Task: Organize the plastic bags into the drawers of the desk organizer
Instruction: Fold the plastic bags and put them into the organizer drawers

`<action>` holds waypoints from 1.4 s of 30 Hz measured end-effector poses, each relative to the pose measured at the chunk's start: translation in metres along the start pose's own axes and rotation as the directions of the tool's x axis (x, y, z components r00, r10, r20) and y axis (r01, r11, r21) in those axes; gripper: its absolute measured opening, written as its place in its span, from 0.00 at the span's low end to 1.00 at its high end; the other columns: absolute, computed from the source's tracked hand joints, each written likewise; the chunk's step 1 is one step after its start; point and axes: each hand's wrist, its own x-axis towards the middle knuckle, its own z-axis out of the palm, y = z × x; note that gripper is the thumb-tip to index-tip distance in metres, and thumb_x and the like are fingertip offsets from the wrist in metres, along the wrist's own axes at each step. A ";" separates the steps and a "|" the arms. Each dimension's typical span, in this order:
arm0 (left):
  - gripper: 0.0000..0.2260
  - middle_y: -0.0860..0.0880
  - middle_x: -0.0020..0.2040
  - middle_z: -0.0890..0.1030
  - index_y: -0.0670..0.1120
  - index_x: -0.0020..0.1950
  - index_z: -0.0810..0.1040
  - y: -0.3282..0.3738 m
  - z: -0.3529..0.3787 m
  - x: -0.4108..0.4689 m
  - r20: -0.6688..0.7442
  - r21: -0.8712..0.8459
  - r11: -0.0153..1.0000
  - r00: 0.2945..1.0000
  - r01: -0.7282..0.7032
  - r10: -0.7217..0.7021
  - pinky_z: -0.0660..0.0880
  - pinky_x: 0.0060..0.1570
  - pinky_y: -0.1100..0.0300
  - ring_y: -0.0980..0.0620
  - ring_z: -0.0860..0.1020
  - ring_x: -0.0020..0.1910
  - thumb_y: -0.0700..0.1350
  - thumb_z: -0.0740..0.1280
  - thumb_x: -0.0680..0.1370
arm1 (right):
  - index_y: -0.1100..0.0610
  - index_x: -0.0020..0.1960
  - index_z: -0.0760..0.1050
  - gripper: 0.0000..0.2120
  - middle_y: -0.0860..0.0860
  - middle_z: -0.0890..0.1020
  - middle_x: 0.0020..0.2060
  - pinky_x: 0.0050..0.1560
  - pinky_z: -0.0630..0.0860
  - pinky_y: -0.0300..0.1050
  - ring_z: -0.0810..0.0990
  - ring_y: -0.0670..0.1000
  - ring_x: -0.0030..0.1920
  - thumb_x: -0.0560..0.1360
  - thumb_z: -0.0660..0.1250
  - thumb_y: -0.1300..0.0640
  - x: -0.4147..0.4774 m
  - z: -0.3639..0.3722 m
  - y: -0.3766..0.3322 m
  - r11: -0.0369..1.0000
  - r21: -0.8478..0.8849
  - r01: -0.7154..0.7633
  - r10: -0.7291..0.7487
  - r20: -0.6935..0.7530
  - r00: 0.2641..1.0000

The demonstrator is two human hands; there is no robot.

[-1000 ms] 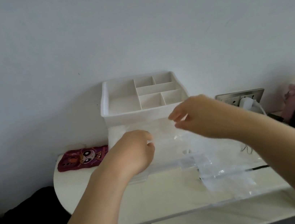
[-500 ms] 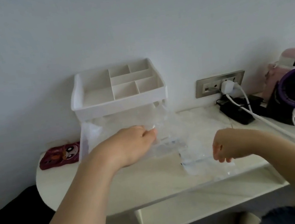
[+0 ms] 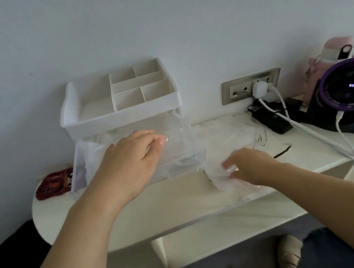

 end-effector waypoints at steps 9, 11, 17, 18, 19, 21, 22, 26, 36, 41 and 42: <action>0.14 0.54 0.66 0.73 0.53 0.60 0.78 -0.001 0.001 -0.004 -0.077 0.003 1.000 0.997 -0.025 0.025 0.62 0.68 0.47 0.52 0.70 0.66 0.52 0.57 0.80 | 0.48 0.53 0.78 0.09 0.50 0.79 0.51 0.42 0.68 0.42 0.78 0.54 0.50 0.78 0.60 0.53 -0.008 0.002 -0.006 0.990 -0.140 -0.016 -0.004 -0.144 0.990; 0.14 0.54 0.65 0.74 0.53 0.60 0.79 -0.001 0.001 -0.005 -0.089 0.023 0.999 0.995 -0.032 0.034 0.62 0.68 0.45 0.51 0.71 0.65 0.52 0.58 0.80 | 0.49 0.51 0.77 0.08 0.50 0.80 0.49 0.42 0.69 0.42 0.78 0.54 0.48 0.77 0.60 0.54 -0.012 0.002 -0.007 0.995 -0.098 -0.014 -0.002 -0.169 0.986; 0.10 0.54 0.58 0.79 0.50 0.56 0.81 0.000 -0.001 -0.009 -0.239 0.096 0.985 0.957 -0.145 0.164 0.66 0.64 0.46 0.51 0.75 0.57 0.47 0.63 0.78 | 0.48 0.39 0.76 0.05 0.41 0.78 0.37 0.44 0.76 0.43 0.79 0.47 0.44 0.73 0.65 0.53 -0.030 -0.019 -0.007 0.989 0.143 0.027 0.005 -0.216 0.976; 0.09 0.54 0.57 0.79 0.50 0.56 0.81 0.002 -0.001 -0.010 -0.255 0.095 0.981 0.949 -0.168 0.187 0.66 0.64 0.45 0.52 0.75 0.56 0.46 0.63 0.78 | 0.48 0.38 0.76 0.06 0.40 0.77 0.35 0.43 0.77 0.42 0.79 0.44 0.42 0.73 0.66 0.53 -0.033 -0.024 -0.007 0.983 0.178 0.035 0.003 -0.210 0.978; 0.09 0.54 0.55 0.79 0.49 0.55 0.81 0.003 -0.001 -0.010 -0.264 0.093 0.977 0.941 -0.193 0.211 0.66 0.64 0.43 0.52 0.76 0.55 0.45 0.63 0.78 | 0.48 0.37 0.76 0.06 0.39 0.77 0.34 0.42 0.76 0.40 0.78 0.42 0.40 0.73 0.67 0.52 -0.035 -0.030 -0.008 0.975 0.217 0.038 0.007 -0.202 0.979; 0.08 0.55 0.53 0.80 0.49 0.54 0.81 0.008 0.001 -0.011 -0.275 0.075 0.966 0.926 -0.249 0.260 0.69 0.61 0.45 0.52 0.77 0.54 0.44 0.63 0.78 | 0.49 0.35 0.77 0.07 0.42 0.78 0.32 0.37 0.73 0.37 0.77 0.40 0.36 0.72 0.69 0.51 -0.041 -0.040 -0.007 0.949 0.315 0.027 0.030 -0.175 0.984; 0.08 0.55 0.52 0.79 0.49 0.54 0.81 0.011 0.002 -0.011 -0.278 0.054 0.961 0.921 -0.270 0.274 0.71 0.59 0.48 0.53 0.77 0.53 0.44 0.63 0.79 | 0.50 0.35 0.77 0.08 0.44 0.80 0.31 0.36 0.72 0.36 0.77 0.41 0.34 0.72 0.70 0.52 -0.044 -0.045 -0.007 0.922 0.386 0.015 0.048 -0.153 0.987; 0.08 0.60 0.46 0.80 0.51 0.50 0.81 0.026 0.005 -0.017 -0.266 -0.091 0.951 0.928 -0.296 0.263 0.72 0.48 0.68 0.62 0.77 0.47 0.47 0.63 0.77 | 0.53 0.33 0.79 0.09 0.48 0.80 0.28 0.37 0.69 0.44 0.75 0.46 0.29 0.71 0.70 0.54 -0.060 -0.067 -0.013 0.639 0.769 0.026 0.076 -0.096 0.992; 0.28 0.45 0.62 0.78 0.45 0.64 0.77 0.031 -0.006 -0.014 0.197 -0.958 0.264 0.928 0.113 0.317 0.72 0.63 0.51 0.48 0.75 0.64 0.63 0.67 0.72 | 0.53 0.36 0.74 0.09 0.47 0.78 0.32 0.35 0.72 0.37 0.75 0.45 0.33 0.73 0.69 0.54 -0.072 -0.110 -0.105 0.662 0.571 0.485 -0.043 -0.618 0.785; 0.10 0.46 0.54 0.83 0.47 0.52 0.84 0.006 -0.021 -0.009 0.153 -0.977 0.155 0.988 0.148 0.025 0.77 0.55 0.55 0.51 0.81 0.52 0.49 0.68 0.74 | 0.47 0.41 0.76 0.05 0.42 0.74 0.41 0.41 0.66 0.27 0.72 0.35 0.42 0.76 0.66 0.52 -0.047 -0.113 -0.138 0.717 0.417 0.559 -0.240 -0.605 0.760; 0.10 0.46 0.51 0.83 0.47 0.51 0.84 -0.003 -0.023 -0.007 0.163 -0.976 0.136 0.984 0.170 -0.068 0.78 0.51 0.56 0.50 0.82 0.47 0.47 0.65 0.76 | 0.48 0.46 0.79 0.05 0.43 0.75 0.44 0.42 0.65 0.29 0.71 0.37 0.44 0.76 0.65 0.51 -0.042 -0.112 -0.141 0.745 0.382 0.547 -0.266 -0.582 0.769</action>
